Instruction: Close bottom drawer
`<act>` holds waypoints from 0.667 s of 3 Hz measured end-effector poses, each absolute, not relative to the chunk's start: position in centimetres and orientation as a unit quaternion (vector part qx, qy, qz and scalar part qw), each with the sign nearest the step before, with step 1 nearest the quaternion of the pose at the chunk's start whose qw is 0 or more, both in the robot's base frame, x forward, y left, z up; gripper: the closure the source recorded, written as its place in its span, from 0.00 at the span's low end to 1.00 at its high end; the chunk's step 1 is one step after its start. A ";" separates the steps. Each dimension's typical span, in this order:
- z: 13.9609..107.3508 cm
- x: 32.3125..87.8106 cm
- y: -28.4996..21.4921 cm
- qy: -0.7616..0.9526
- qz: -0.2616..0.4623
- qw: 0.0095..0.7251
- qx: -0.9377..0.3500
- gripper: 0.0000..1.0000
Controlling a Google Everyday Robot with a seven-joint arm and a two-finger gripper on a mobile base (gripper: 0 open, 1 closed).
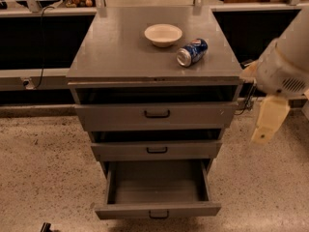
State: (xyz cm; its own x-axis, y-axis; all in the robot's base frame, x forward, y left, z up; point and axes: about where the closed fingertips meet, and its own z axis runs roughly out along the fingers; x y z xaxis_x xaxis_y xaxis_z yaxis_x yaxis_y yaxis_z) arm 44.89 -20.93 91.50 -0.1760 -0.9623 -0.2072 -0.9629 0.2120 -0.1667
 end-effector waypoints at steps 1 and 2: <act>84.8 43.5 -21.6 0.767 0.032 0.155 -0.621 0.00; 84.3 44.4 -22.3 0.772 0.014 0.184 -0.608 0.00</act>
Offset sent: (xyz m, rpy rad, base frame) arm -0.0133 -0.0057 -0.0613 0.0660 0.0117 -0.0002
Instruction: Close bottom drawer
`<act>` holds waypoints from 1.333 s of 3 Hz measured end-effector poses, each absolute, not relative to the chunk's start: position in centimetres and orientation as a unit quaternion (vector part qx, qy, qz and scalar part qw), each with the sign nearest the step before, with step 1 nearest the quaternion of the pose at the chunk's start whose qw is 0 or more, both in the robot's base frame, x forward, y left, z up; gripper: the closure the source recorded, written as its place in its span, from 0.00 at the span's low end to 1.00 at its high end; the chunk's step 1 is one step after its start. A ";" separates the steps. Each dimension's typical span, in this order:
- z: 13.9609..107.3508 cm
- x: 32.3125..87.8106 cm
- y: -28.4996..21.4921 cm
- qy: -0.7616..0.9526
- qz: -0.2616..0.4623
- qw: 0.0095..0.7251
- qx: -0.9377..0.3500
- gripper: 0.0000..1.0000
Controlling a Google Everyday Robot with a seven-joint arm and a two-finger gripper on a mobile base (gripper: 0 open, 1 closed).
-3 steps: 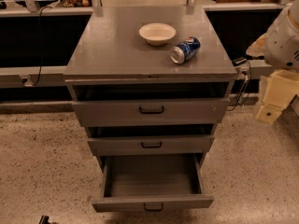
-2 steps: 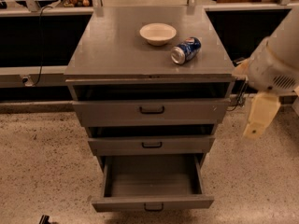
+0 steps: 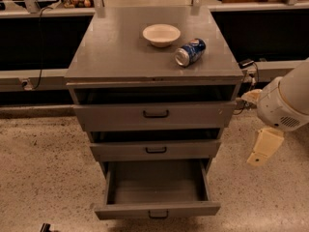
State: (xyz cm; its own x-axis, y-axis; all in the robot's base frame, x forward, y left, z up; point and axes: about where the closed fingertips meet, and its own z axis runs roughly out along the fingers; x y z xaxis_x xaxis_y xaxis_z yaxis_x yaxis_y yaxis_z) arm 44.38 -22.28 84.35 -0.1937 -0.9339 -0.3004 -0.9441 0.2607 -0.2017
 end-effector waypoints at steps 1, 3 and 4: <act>81.2 45.6 -22.0 0.776 0.062 0.174 -0.604 0.00; 66.4 44.0 -21.1 0.793 0.144 0.192 -0.559 0.00; 66.2 45.1 -21.7 0.789 0.119 0.223 -0.560 0.00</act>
Offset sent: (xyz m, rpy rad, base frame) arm 0.0604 0.0006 -0.2382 0.2706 0.1115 -0.2085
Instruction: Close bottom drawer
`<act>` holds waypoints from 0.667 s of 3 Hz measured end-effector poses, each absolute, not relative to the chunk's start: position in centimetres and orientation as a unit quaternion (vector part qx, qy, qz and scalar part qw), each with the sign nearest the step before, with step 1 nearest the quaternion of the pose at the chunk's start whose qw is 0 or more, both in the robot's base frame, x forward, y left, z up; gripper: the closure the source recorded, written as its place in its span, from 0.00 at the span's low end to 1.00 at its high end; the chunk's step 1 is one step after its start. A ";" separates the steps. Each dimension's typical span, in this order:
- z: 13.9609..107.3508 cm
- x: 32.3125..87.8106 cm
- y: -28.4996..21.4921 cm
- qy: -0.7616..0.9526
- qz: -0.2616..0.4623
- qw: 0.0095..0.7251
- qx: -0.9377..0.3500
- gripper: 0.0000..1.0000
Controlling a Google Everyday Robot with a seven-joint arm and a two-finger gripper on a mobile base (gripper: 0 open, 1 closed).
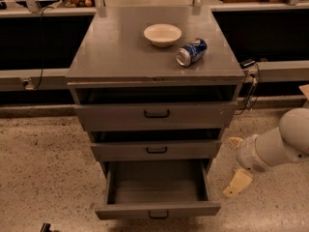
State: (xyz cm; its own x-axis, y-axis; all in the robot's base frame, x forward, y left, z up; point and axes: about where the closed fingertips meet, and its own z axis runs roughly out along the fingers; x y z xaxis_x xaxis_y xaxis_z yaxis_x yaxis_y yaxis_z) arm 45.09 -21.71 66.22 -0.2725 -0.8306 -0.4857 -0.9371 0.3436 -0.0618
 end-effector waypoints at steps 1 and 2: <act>60.6 46.3 -19.6 0.809 0.148 0.196 -0.534 0.00; 53.5 44.7 -15.7 0.808 0.197 0.208 -0.514 0.00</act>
Offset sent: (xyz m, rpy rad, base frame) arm 0.0441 0.1101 -0.1843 0.3058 -0.2759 -0.1208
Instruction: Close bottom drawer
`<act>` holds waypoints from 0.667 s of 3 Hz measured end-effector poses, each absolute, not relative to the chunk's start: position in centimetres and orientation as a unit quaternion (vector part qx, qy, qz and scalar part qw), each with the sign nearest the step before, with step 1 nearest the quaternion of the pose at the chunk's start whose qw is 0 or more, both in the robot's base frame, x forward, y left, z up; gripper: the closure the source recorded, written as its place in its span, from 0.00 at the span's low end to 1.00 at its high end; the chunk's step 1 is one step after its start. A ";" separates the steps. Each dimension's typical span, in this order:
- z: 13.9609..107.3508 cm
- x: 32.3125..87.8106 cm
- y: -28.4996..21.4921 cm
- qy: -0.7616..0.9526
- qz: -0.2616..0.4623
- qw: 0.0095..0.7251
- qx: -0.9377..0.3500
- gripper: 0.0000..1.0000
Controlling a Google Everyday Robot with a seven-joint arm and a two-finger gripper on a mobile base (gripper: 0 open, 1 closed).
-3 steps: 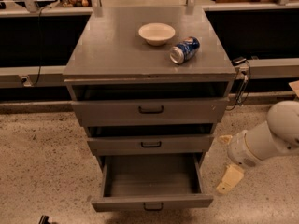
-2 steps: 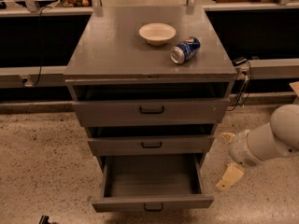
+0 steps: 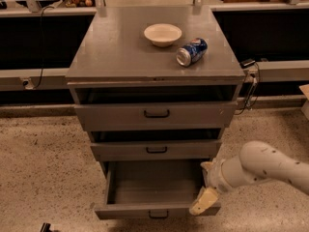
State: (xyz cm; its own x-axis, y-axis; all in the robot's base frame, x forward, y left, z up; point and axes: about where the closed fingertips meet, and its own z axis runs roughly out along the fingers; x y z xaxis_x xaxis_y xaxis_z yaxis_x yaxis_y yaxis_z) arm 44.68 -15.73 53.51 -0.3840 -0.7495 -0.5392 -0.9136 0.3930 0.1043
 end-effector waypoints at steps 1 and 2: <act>53.2 46.0 -14.1 0.802 0.193 0.243 -0.510 0.00; 51.6 45.9 -14.5 0.813 0.161 0.216 -0.516 0.00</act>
Offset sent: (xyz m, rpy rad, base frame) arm 0.0059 0.0122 -0.0464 -0.1736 -0.0171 -0.0137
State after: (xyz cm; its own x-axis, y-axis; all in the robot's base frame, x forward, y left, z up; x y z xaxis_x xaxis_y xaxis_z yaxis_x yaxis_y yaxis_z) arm 45.94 -14.50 51.55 -0.3736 -0.7702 -0.5170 -0.9090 0.4149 0.0388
